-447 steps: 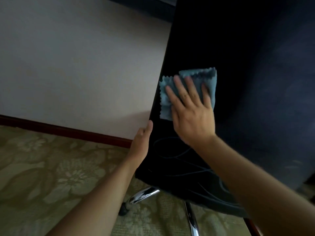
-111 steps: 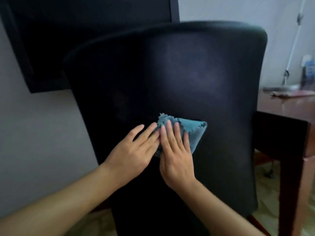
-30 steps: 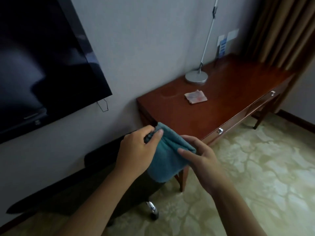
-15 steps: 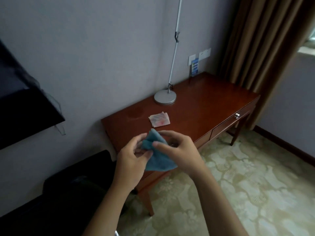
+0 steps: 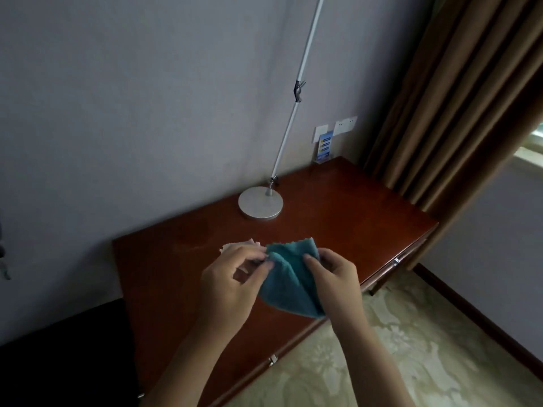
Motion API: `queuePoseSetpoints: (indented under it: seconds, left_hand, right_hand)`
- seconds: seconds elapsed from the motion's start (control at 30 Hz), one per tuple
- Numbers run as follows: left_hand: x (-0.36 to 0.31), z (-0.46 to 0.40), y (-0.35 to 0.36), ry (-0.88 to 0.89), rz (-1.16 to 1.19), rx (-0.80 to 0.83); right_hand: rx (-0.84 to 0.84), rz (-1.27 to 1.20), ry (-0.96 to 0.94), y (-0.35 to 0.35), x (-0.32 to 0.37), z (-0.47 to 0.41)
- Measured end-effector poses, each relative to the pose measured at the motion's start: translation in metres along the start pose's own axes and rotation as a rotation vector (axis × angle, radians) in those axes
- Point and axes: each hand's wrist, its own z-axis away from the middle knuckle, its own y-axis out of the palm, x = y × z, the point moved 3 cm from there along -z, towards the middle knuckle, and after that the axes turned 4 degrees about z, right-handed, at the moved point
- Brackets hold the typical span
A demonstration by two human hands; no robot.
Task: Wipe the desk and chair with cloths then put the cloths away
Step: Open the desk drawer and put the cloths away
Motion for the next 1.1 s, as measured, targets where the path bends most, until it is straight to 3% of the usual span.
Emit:
queuePoseSetpoints:
  seconds: [0.1, 0.23, 0.37, 0.63, 0.77, 0.9, 1.1]
  left_hand:
    - [0.014, -0.024, 0.015, -0.01, -0.021, 0.082]
    - [0.041, -0.054, 0.041, -0.13, -0.142, 0.23]
    - [0.072, -0.075, 0.055, -0.38, -0.186, 0.292]
    - [0.083, -0.086, 0.053, -0.644, -0.26, -0.137]
    - [0.091, -0.079, 0.042, -0.792, -0.197, -0.263]
    - [0.109, -0.061, 0.027, -0.913, -0.258, -0.157]
    - [0.154, -0.028, -0.013, -1.043, -0.272, -0.152]
  right_hand:
    - [0.07, -0.016, 0.014, 0.006, -0.007, -0.034]
    - [0.417, 0.107, -0.082, 0.023, -0.016, -0.083]
    - [0.715, 0.075, -0.098, 0.046, -0.034, -0.132]
    - [1.237, 0.056, -0.086, 0.079, -0.046, -0.198]
    - [1.228, 0.372, -0.367, 0.091, -0.061, -0.211]
    - [1.118, 0.373, -0.287, 0.114, -0.082, -0.219]
    - [1.18, 0.439, -0.269, 0.165, -0.092, -0.218]
